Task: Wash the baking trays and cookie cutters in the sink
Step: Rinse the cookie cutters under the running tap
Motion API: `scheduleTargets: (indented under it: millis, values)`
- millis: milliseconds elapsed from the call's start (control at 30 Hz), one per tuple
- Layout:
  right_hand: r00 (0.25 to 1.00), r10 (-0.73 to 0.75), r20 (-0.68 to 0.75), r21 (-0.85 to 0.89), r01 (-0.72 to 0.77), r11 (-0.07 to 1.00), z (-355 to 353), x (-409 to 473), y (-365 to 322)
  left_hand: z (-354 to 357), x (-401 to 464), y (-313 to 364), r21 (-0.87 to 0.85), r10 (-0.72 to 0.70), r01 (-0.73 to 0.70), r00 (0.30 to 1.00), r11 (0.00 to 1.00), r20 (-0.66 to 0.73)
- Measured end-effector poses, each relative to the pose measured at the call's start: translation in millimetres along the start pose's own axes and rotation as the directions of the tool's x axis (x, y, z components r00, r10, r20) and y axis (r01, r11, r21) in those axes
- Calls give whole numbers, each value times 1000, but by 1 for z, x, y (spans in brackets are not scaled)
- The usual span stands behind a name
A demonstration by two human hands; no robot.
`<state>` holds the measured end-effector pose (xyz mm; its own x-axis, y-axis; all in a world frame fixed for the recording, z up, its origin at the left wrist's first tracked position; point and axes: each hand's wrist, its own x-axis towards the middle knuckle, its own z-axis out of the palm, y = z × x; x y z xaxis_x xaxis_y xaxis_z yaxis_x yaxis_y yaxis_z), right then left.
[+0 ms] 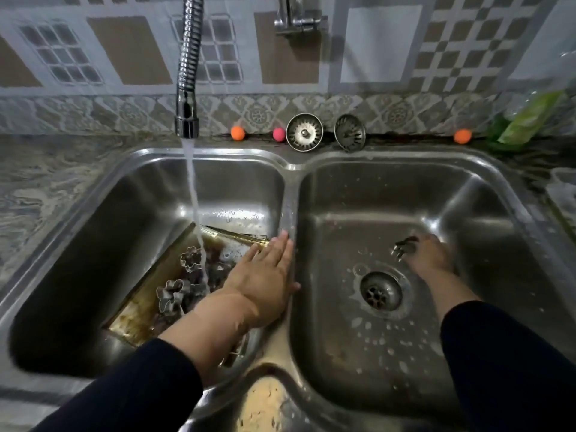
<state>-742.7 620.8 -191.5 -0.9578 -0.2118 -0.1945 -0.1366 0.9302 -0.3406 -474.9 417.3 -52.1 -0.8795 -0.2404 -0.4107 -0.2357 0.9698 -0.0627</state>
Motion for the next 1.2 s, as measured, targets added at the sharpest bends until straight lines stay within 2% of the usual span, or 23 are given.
scheduleTargets:
  millis: [167,333,467,567,667,767,833,900,1000,1100,1200]
  values:
    - [997,-70,7,27,70,997,-7,-14,-2,-2,1,2,5,-10,9,1000,1000,21]
    - [980,-192,61,31,190,981,-22,-59,-47,-2,3,0,-46,14,-15,1000,999,-17]
    - [911,-396,117,39,394,918,-50,-121,-113,-1,-1,-15,-199,100,-116,991,973,-88]
    - [832,-550,67,24,550,835,-64,-176,-172,10,-18,-46,-344,114,-175,975,923,-190]
    - [749,-656,93,-12,660,751,-49,-222,-220,38,-36,-96,-410,9,-71,988,909,-153]
    - [676,-686,269,-18,715,698,-7,-252,-255,65,-50,-143,-468,-179,132,982,874,-58]
    - [658,-657,368,-4,708,707,25,-260,-273,78,-55,-163,-503,-274,247,962,828,21]
    - [676,-617,404,63,652,756,51,-263,-291,88,-57,-176,-508,-293,301,951,807,98]
    - [812,-447,375,206,397,894,74,-259,-312,97,-52,-182,-514,-297,323,945,795,136]
    - [868,-309,388,327,185,927,87,-256,-325,97,-43,-183,-518,-282,287,955,806,90]
    - [908,-240,343,488,46,872,82,-252,-327,89,-35,-182,-551,-251,190,967,813,-38]
